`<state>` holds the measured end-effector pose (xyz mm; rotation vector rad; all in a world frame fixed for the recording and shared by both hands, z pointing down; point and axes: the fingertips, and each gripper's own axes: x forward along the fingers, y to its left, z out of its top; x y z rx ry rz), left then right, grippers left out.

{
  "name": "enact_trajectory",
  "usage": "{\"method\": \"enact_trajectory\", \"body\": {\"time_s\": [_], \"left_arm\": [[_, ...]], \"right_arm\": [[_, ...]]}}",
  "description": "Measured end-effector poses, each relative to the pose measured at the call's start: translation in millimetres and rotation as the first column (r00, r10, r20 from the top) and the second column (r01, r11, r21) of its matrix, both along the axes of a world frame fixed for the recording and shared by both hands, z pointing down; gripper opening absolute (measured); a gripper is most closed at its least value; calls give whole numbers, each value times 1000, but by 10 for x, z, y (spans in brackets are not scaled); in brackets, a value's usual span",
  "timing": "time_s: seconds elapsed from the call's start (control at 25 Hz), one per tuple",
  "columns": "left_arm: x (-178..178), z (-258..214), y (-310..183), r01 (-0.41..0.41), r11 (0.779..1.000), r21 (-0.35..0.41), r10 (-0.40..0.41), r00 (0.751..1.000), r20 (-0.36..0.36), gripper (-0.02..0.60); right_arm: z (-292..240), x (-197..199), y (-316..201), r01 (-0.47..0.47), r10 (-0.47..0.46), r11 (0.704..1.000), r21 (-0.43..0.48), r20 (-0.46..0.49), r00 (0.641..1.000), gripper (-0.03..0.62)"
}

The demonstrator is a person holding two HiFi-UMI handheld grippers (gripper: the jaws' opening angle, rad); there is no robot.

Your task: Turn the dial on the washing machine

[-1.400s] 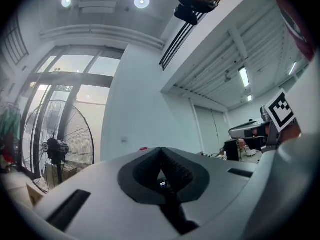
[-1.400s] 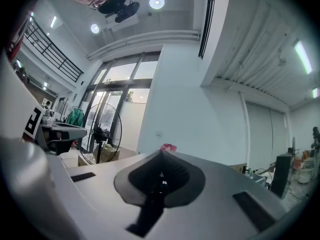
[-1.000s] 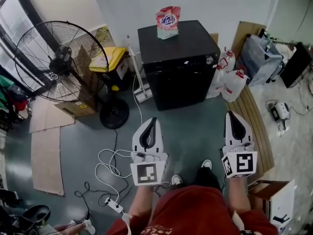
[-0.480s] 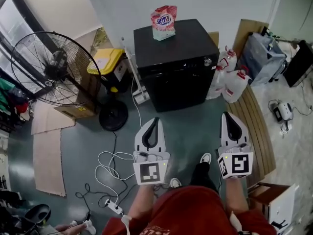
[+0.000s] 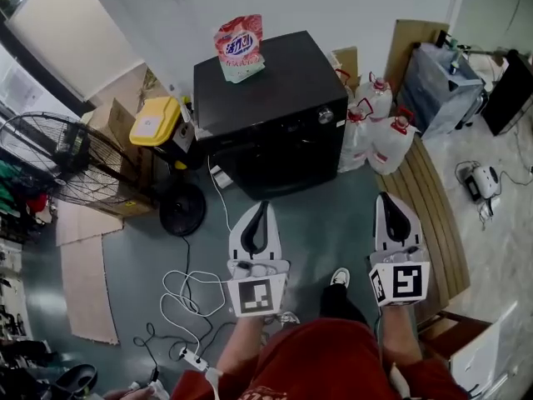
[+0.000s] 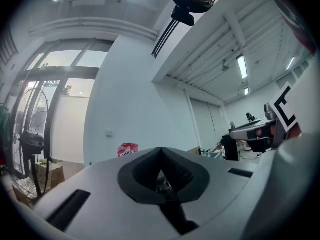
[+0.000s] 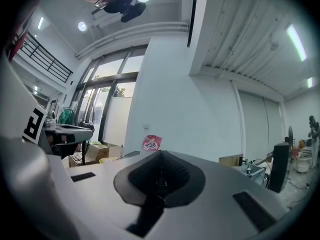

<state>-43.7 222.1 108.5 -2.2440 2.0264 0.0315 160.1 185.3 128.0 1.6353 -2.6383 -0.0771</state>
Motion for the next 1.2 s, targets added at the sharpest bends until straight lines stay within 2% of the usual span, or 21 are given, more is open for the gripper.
{"method": "enact_trajectory", "body": {"time_s": [0.36, 0.6, 0.92, 1.2], "left_arm": [[905, 48, -985, -1, 1000, -22, 1, 1000, 17, 9], [1313, -12, -1406, -10, 1000, 0, 10, 999, 30, 9], [1241, 148, -1837, 17, 1000, -10, -17, 1000, 15, 9], [773, 343, -2218, 62, 998, -17, -62, 997, -34, 9]], "right_arm": [[80, 933, -983, -7, 7, 1000, -14, 49, 999, 9], [75, 1281, -1407, 4, -4, 1000, -7, 56, 998, 9], [185, 1121, -1865, 35, -34, 999, -24, 33, 999, 9], [301, 552, -2317, 87, -88, 996, -36, -32, 996, 9]]}}
